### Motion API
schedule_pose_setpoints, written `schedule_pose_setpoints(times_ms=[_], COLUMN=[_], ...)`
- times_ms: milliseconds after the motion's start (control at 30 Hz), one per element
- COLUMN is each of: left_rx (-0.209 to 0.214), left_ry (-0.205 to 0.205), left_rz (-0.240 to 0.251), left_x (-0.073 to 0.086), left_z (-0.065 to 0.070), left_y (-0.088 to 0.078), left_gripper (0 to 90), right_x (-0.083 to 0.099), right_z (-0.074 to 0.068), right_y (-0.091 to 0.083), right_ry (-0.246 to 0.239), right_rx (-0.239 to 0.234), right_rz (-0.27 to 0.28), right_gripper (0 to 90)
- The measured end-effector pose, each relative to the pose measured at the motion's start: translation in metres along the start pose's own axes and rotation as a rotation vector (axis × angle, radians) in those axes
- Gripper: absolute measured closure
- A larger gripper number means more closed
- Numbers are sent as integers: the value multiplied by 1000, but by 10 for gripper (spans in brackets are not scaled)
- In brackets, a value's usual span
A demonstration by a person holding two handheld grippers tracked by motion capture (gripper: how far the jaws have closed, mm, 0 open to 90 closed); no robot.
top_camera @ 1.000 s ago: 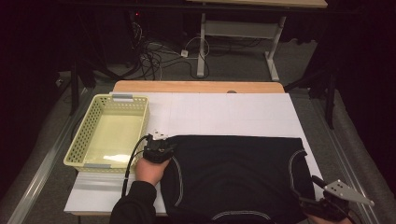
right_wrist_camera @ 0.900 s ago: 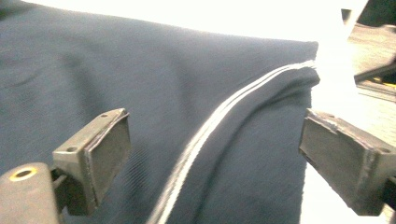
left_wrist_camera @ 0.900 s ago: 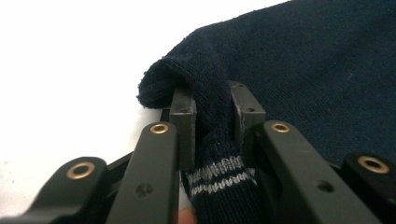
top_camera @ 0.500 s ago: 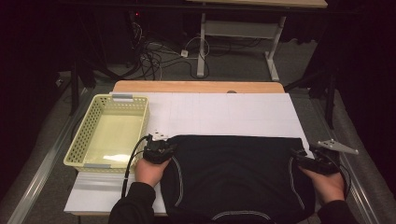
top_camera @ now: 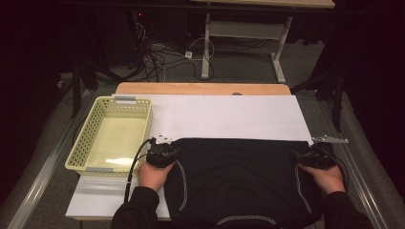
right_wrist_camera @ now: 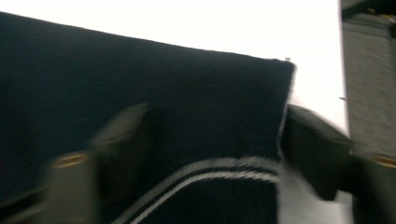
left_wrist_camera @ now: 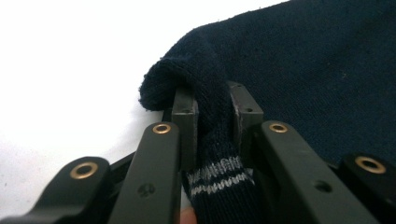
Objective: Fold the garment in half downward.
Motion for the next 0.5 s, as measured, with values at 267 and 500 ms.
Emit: schedule_pose_setpoints(times_ms=[267, 500], left_rx=[-2, -12], left_ry=[4, 15], left_rz=[-2, -3], left_x=[0, 0], left_z=[0, 2], left_y=[0, 0], left_gripper=[741, 745], right_x=[5, 6], right_z=[6, 4], right_y=[-2, -2], right_ry=[34, 30], right_rx=[-75, -104], right_rz=[34, 40], right_gripper=[738, 788])
Point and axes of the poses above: each handheld gripper's, and its own axes: y roughly forward along the jaws, x roughly out of its underside, z roughly to its right, the point moved 1 cm from there along y, roughly forward along the jaws, and after that the axes turned 13 degrees about x, right-handed, at the moved point
